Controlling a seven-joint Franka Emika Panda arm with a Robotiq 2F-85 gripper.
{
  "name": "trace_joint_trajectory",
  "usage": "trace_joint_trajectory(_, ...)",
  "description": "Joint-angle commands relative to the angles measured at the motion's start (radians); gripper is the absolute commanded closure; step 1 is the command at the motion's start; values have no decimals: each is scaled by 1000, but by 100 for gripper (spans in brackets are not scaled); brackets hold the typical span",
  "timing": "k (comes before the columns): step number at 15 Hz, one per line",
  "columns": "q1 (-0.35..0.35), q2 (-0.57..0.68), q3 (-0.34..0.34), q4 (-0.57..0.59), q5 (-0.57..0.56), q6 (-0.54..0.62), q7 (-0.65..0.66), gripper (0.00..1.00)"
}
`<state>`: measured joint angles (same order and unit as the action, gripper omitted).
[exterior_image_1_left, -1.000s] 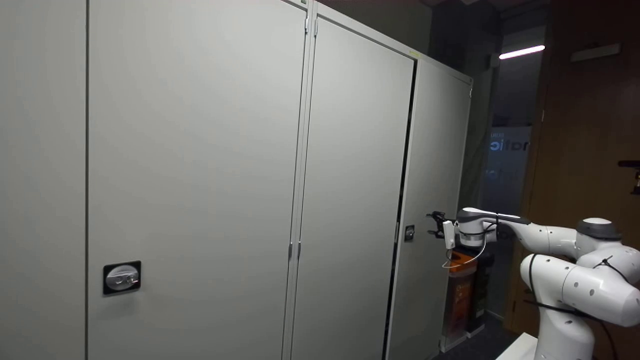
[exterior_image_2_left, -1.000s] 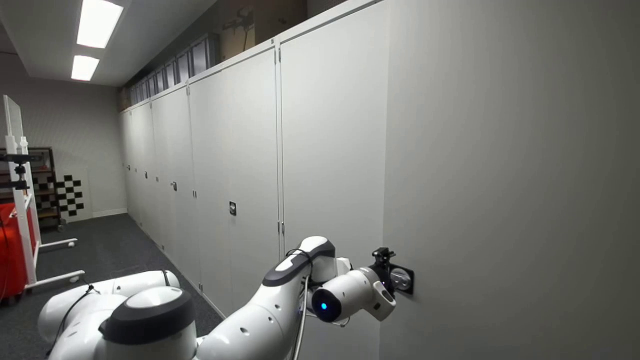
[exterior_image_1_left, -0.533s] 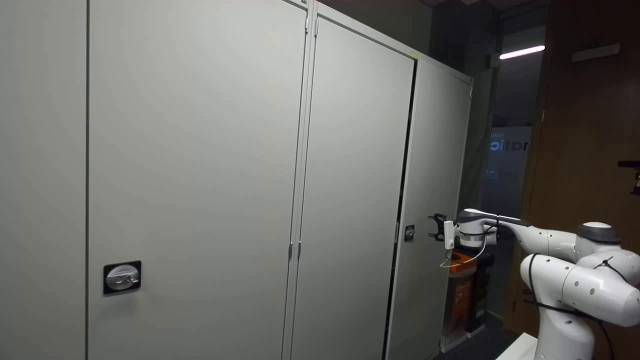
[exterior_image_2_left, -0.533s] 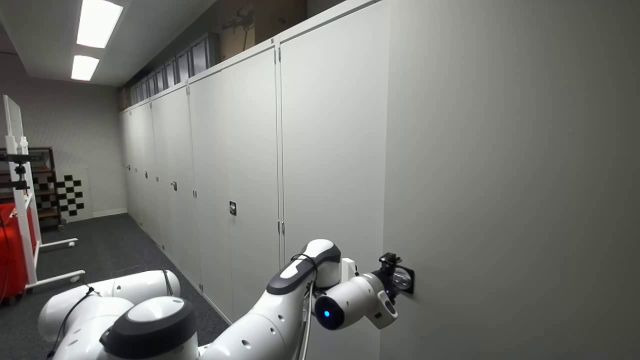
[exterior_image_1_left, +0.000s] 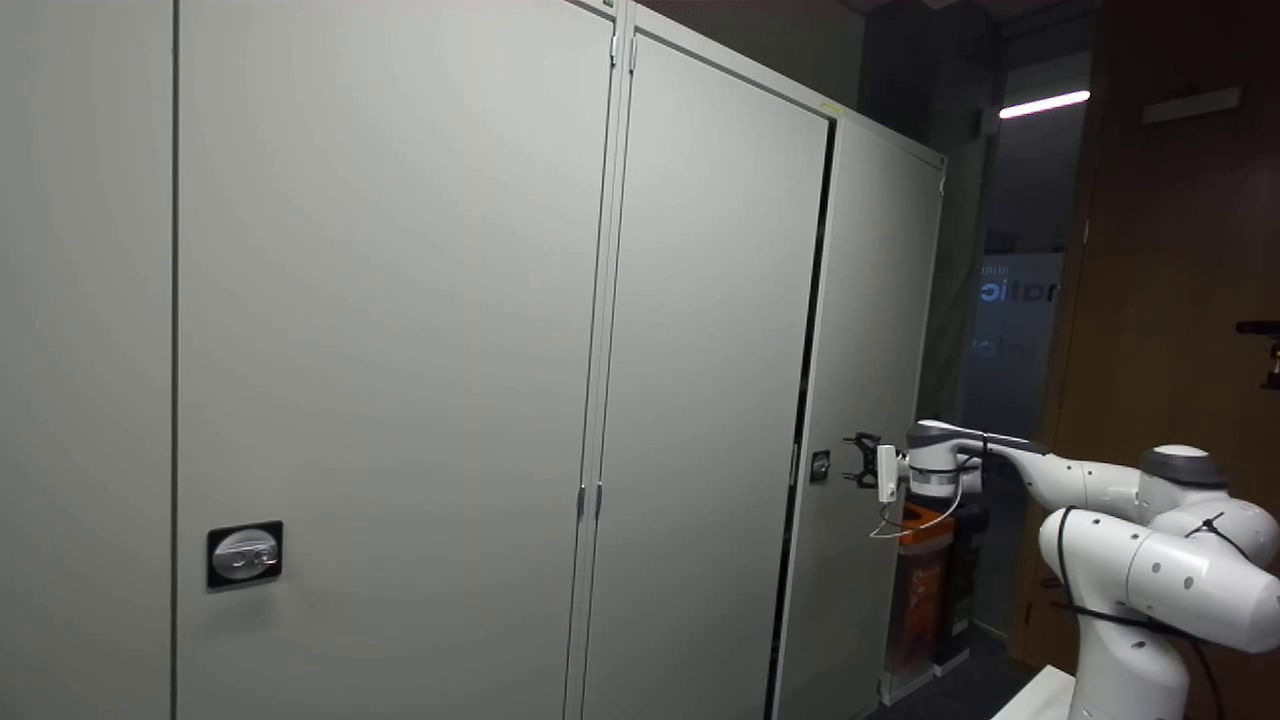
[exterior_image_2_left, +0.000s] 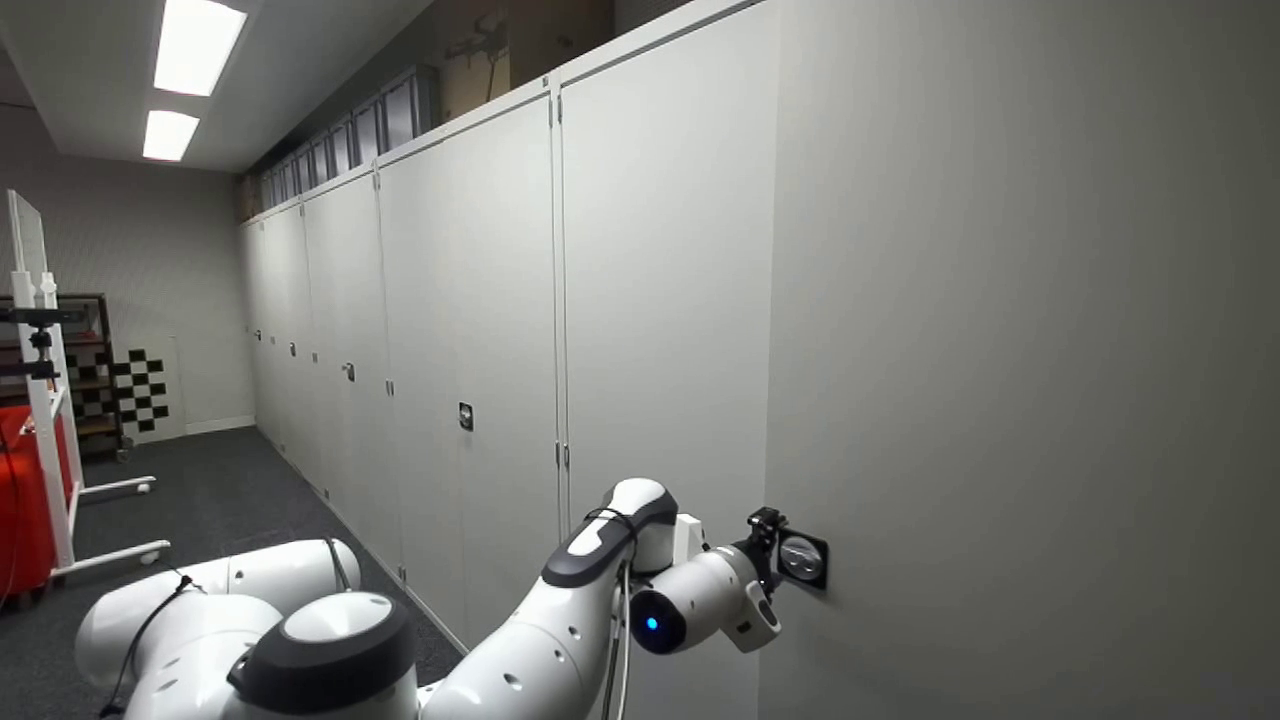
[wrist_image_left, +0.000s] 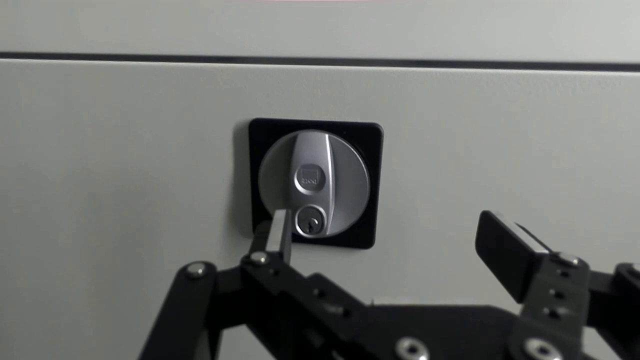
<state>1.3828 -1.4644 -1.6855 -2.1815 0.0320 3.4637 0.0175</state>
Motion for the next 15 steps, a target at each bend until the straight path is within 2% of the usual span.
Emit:
trace_joint_trajectory(1,34,0,-20,29,6,-1,-15,0)
trace_joint_trajectory(8,56,0,-81,43,-163,0,61,0)
trace_joint_trajectory(15,80,0,-110,88,-329,0,308,0)
